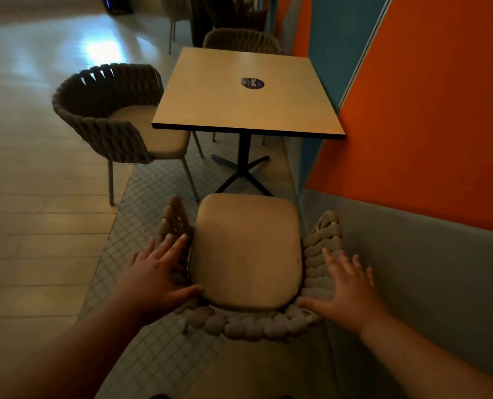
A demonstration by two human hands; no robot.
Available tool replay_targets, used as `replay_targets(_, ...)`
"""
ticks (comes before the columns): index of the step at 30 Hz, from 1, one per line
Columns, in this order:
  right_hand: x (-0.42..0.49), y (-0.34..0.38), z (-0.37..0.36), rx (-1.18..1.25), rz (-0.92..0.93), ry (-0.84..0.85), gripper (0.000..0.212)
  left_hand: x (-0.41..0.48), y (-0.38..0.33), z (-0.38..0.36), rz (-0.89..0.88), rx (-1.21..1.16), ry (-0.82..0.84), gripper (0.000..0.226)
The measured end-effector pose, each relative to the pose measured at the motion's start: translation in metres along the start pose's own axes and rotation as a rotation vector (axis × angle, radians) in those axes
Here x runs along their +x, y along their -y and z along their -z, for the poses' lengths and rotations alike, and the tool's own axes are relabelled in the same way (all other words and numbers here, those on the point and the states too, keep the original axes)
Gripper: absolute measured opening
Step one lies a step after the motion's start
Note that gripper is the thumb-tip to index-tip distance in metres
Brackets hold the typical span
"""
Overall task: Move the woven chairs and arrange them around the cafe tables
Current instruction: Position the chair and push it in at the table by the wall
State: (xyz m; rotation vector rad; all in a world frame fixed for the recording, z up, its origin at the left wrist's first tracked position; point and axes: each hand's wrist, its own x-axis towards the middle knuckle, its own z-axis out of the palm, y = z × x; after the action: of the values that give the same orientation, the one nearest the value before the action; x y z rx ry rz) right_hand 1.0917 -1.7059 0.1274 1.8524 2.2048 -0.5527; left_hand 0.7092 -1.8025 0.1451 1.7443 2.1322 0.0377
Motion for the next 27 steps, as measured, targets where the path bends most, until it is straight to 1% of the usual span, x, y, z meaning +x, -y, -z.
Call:
replay_targets(3, 0.005, -0.016, 0.001, -0.006, 0.016, 0.009, 0.150, 0.000, -0.016, -0.024, 0.044, -0.039, -0.004, 0.133)
replay_targets(6, 0.009, -0.021, -0.006, 0.007, 0.017, 0.005, 0.154, 0.005, -0.017, -0.040, 0.054, -0.058, -0.010, 0.129)
replay_targets(11, 0.019, -0.018, -0.018, 0.044, -0.011, -0.009, 0.154, 0.015, -0.014, -0.048, 0.092, -0.090, 0.005, 0.136)
replay_targets(13, 0.025, -0.015, -0.018, 0.030, -0.012, -0.005, 0.151, 0.021, -0.014, -0.049, 0.109, -0.107, 0.010, 0.139)
replay_targets(15, 0.033, -0.011, -0.016, 0.053, -0.022, 0.004, 0.144, 0.026, -0.015, -0.052, 0.112, -0.099, 0.032, 0.141)
replay_targets(17, 0.039, -0.006, -0.016, 0.066, -0.032, 0.007, 0.138, 0.032, -0.014, -0.053, 0.101, -0.083, 0.053, 0.138)
replay_targets(20, 0.047, -0.003, -0.024, 0.106, -0.035, -0.033, 0.129, 0.037, -0.009, -0.058, 0.159, -0.145, 0.019, 0.121)
replay_targets(21, 0.049, -0.003, -0.030, 0.165, -0.062, -0.062, 0.126, 0.037, -0.007, -0.062, 0.209, -0.185, -0.023, 0.116)
replay_targets(23, 0.053, -0.009, -0.053, 0.409, -0.191, -0.097, 0.127, 0.035, -0.003, -0.073, 0.383, -0.369, -0.112, 0.113)
replay_targets(25, 0.057, -0.016, -0.084, 0.747, -0.370, -0.124, 0.139, 0.038, 0.005, -0.095, 0.648, -0.652, -0.157, 0.114)
replay_targets(27, 0.056, -0.016, -0.110, 1.037, -0.543, -0.186, 0.146, 0.043, 0.015, -0.116, 0.947, -0.857, -0.094, 0.126)
